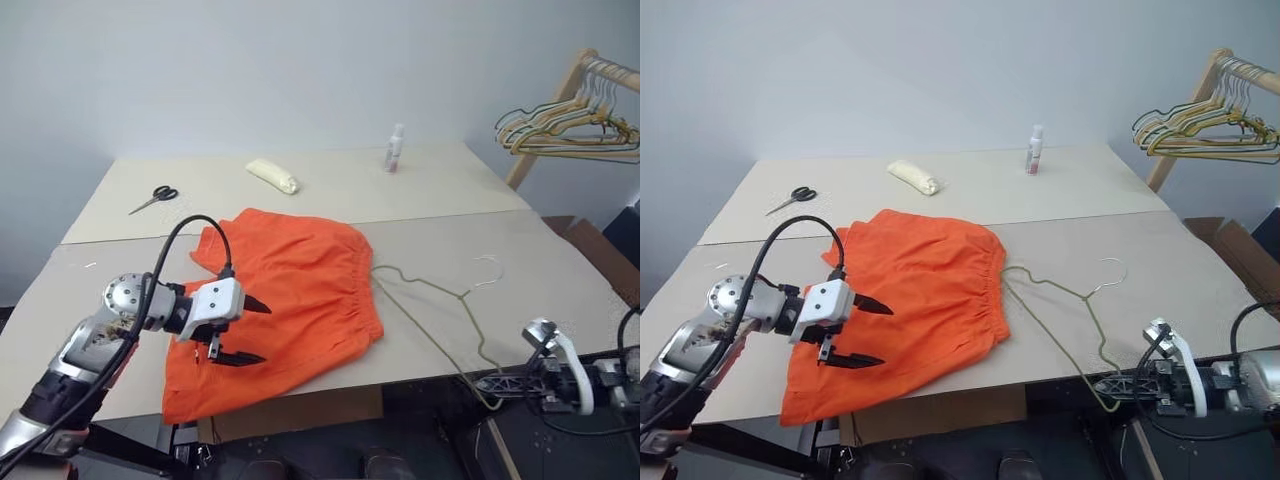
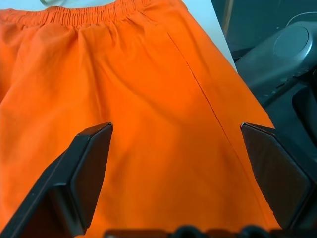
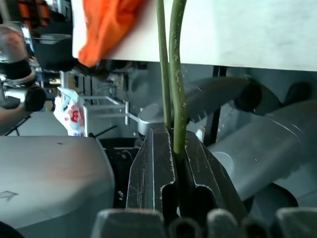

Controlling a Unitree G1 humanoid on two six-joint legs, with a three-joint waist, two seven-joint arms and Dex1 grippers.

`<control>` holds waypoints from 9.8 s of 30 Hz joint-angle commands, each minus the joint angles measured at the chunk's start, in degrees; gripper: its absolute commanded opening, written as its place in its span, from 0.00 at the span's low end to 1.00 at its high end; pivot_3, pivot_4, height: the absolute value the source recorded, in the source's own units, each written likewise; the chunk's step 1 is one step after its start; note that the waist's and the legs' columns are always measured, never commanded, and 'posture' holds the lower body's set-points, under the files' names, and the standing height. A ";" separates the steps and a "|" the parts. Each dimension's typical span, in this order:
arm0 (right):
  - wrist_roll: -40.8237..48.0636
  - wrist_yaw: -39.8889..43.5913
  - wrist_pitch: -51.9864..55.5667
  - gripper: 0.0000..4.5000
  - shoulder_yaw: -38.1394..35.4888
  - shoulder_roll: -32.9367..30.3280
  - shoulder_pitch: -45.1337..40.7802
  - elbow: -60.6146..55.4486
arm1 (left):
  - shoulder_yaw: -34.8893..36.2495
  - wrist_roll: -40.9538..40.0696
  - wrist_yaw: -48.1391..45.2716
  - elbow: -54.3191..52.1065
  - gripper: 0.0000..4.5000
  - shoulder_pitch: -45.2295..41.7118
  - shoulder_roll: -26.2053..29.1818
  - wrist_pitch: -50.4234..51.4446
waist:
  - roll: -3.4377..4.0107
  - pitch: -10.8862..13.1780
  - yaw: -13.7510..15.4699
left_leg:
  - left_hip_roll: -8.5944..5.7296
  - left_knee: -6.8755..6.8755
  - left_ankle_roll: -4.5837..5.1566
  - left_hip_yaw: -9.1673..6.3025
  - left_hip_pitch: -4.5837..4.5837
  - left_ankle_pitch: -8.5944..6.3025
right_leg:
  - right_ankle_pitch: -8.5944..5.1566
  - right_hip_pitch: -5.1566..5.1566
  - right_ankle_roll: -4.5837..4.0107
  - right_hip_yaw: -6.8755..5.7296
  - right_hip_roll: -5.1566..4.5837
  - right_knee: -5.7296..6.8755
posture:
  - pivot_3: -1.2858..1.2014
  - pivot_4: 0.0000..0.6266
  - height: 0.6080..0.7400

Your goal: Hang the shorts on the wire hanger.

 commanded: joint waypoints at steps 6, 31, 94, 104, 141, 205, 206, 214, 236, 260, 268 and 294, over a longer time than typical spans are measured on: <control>-3.26 2.16 -1.91 0.00 -1.52 1.24 -3.90 5.52 | 1.67 -1.10 0.01 -1.30 1.00 -0.22 0.77 -0.23 | 0.02 0.00 0.79 | -0.04 0.00 0.00 -0.03 -0.03 0.00 | 0.00 0.00 0.00 -0.03 -0.04 0.00 | 0.54 0.00 1.00; -5.73 7.19 -1.70 0.00 4.18 5.54 -9.06 7.09 | 1.46 -1.34 2.98 -4.85 1.00 2.64 0.58 2.20 | 0.03 -0.02 1.13 | -0.03 0.02 0.00 -0.04 0.06 0.00 | 0.01 0.04 0.01 -0.02 0.00 0.06 | 0.56 0.00 1.00; -31.78 -16.91 -49.75 0.00 -1.20 21.94 -25.18 0.49 | 2.26 6.18 -4.14 55.06 1.00 -47.77 -12.76 -27.08 | 0.12 -0.09 0.03 | -0.59 0.25 -0.29 -0.26 -0.97 0.19 | 0.10 -0.88 0.07 -0.18 -0.14 0.36 | 0.53 0.00 1.00; -38.30 -18.65 -50.71 0.00 3.98 23.60 -31.08 -1.50 | -4.76 15.81 -15.14 74.54 1.00 -63.96 -17.08 -32.81 | 0.12 -0.09 -2.07 | -0.58 0.63 -0.10 -0.29 -1.27 0.08 | 0.15 -0.99 0.22 -0.18 -0.10 0.41 | 0.52 0.00 1.00; -41.46 -21.97 -46.24 0.00 5.55 21.72 -28.17 -20.34 | -8.41 24.26 -15.23 81.11 0.04 -66.10 -21.27 -31.20 | 0.12 -0.08 -3.05 | -0.56 0.74 0.02 -0.32 -1.34 0.01 | 0.14 -1.08 0.23 -0.16 -0.12 0.54 | 0.49 0.00 1.00; -14.03 -45.91 -22.88 0.01 -15.36 36.97 -7.58 -26.28 | -19.07 6.76 -15.23 74.51 0.00 -64.20 -9.64 -36.29 | 0.10 -0.09 -2.98 | -0.67 0.83 0.14 -0.35 -1.31 -0.06 | 0.15 -1.04 0.34 -0.02 -0.22 0.64 | 0.51 0.00 1.00; -14.30 -45.16 -23.62 0.01 -15.46 35.53 -7.63 -25.97 | -21.04 4.66 -15.23 73.52 0.00 -63.85 -8.76 -36.32 | 0.10 -0.09 -2.96 | -0.67 0.83 0.15 -0.35 -1.31 -0.06 | 0.15 -1.04 0.34 -0.01 -0.21 0.65 | 0.51 0.00 1.00; -15.26 -41.74 -26.39 0.01 -14.38 29.59 -8.09 -24.64 | -30.49 -5.82 -15.23 69.18 0.00 -62.94 -5.58 -34.27 | 0.10 -0.09 -2.97 | -0.62 0.84 0.16 -0.32 -1.31 -0.07 | 0.13 -1.04 0.36 0.02 -0.18 0.63 | 0.51 0.00 1.00; -20.83 -32.03 -32.45 0.01 -9.56 8.04 -12.45 -38.94 | -21.99 13.44 -14.55 75.86 0.00 -63.34 -11.38 -40.85 | 0.08 -0.08 -2.93 | -0.58 1.09 0.33 -0.21 -1.32 -0.17 | 0.10 -0.98 0.40 0.05 -0.12 0.46 | 0.49 0.00 1.00; -34.69 -29.95 -40.61 0.01 4.55 12.47 -32.58 -38.13 | -8.14 19.60 -9.12 71.48 0.00 -61.11 -16.66 -39.79 | 0.08 -0.08 -2.83 | -0.60 1.18 0.42 -0.16 -1.47 -0.22 | 0.14 -1.07 0.46 0.02 -0.19 0.58 | 0.50 0.00 1.00; -39.63 -29.92 -45.66 0.37 5.68 13.52 -30.15 -35.48 | -5.93 19.10 -9.09 71.28 0.00 -60.29 -17.05 -39.01 | 0.08 -0.08 -2.81 | -0.62 1.19 0.42 -0.17 -1.47 -0.22 | 0.14 -1.07 0.46 0.02 -0.19 0.59 | 0.50 0.00 1.00; -33.29 -27.08 -40.94 0.32 3.09 22.06 -31.05 -27.60 | -4.51 20.77 -10.02 70.65 0.00 -58.89 -18.70 -42.00 | 0.08 -0.08 -2.99 | -0.64 1.19 0.38 -0.19 -1.45 -0.20 | 0.15 -1.06 0.46 0.03 -0.21 0.60 | 0.50 0.00 1.00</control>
